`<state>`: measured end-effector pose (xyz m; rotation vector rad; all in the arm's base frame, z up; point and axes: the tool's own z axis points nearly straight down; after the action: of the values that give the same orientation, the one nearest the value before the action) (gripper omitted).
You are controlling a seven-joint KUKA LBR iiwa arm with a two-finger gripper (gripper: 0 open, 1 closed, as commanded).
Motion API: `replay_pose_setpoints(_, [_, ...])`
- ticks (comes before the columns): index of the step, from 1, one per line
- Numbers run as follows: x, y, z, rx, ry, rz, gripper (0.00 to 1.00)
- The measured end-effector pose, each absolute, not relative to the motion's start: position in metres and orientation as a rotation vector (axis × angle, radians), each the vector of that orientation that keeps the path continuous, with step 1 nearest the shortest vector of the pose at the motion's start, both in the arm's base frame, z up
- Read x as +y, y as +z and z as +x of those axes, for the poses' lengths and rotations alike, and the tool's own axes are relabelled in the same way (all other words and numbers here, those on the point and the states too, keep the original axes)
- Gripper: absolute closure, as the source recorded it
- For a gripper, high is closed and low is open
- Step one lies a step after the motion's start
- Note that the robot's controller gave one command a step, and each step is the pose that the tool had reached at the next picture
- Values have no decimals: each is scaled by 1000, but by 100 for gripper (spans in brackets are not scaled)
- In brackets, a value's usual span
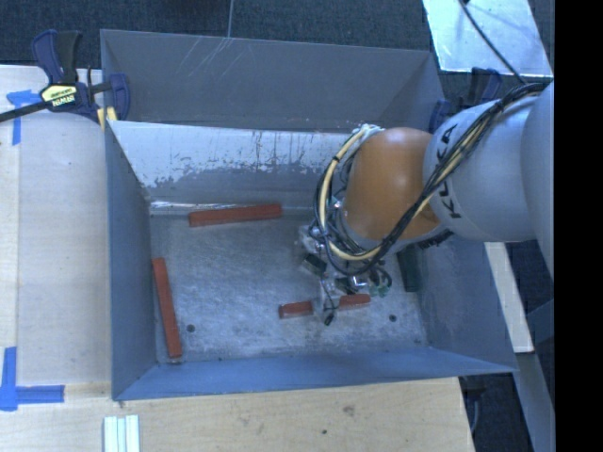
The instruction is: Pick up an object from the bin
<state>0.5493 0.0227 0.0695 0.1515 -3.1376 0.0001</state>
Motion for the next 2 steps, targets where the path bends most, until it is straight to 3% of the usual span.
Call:
replay_pose_setpoints(1, [23, 71, 523, -3008, 0, 913, 0])
replay_pose_setpoints(2, [22, 168, 534, -2897, 5, 1240, 0])
